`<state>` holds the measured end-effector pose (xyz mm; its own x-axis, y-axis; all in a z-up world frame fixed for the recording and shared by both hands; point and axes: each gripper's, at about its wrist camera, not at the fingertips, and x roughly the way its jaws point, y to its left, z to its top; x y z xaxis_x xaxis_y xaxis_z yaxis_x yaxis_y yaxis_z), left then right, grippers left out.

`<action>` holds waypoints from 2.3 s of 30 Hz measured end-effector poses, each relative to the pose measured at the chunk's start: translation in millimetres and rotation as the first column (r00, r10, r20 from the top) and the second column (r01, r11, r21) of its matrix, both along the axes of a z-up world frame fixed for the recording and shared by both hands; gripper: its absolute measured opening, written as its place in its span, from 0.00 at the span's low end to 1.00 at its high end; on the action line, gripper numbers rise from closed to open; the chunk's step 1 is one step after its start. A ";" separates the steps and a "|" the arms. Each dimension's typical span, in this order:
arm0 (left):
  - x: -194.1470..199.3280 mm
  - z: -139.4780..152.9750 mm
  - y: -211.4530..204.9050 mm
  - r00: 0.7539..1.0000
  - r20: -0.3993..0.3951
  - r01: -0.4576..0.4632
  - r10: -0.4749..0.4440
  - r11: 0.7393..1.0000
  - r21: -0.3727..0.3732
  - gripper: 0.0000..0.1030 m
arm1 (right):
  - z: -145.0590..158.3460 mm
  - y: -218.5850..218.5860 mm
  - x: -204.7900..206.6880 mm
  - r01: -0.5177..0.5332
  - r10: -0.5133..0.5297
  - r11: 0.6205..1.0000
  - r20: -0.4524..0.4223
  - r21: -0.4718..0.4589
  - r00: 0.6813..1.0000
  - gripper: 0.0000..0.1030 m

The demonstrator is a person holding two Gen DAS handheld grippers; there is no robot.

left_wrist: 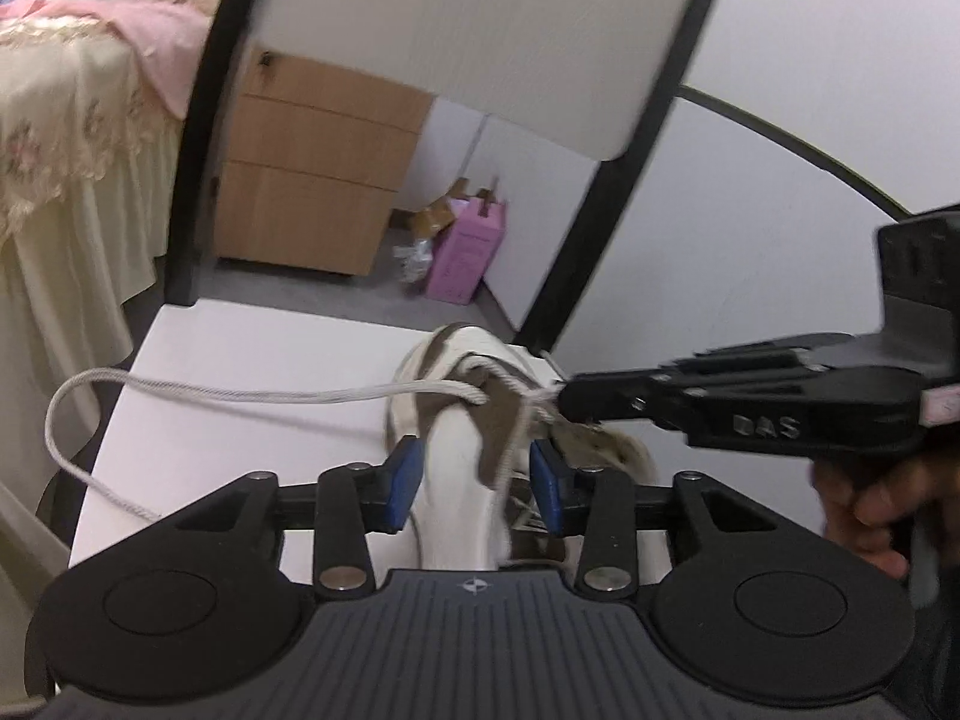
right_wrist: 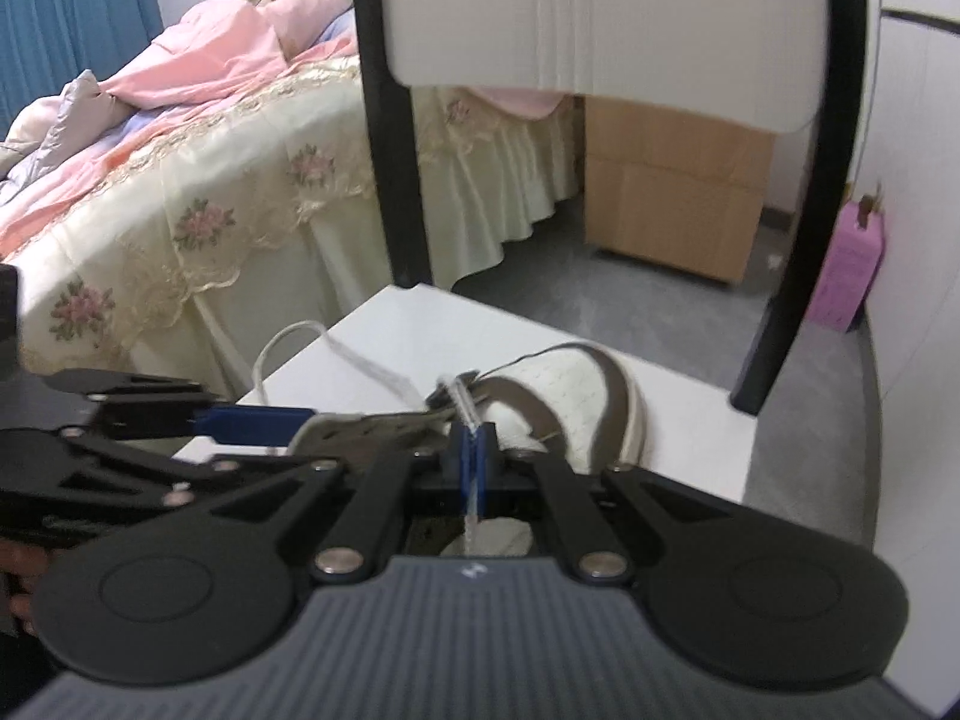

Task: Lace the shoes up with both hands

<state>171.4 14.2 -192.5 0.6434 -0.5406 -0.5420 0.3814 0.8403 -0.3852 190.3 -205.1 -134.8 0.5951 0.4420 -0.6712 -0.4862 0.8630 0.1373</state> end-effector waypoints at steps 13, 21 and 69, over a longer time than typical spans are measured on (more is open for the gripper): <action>27.0 -40.4 46.5 0.947 -0.317 -0.206 0.062 0.870 -0.448 0.28 | -7.1 19.8 -4.3 -0.088 0.090 0.991 0.010 -0.097 0.996 0.03; 32.3 -41.5 47.2 0.947 -0.316 -0.205 0.059 0.868 -0.452 0.28 | -14.5 36.9 -14.3 -0.159 0.179 0.963 0.073 -0.216 0.981 0.03; 54.7 -69.3 55.7 0.886 -0.463 -0.323 -0.033 0.673 -0.665 0.44 | -18.0 52.6 -13.8 -0.101 0.123 0.981 0.135 -0.163 0.983 0.03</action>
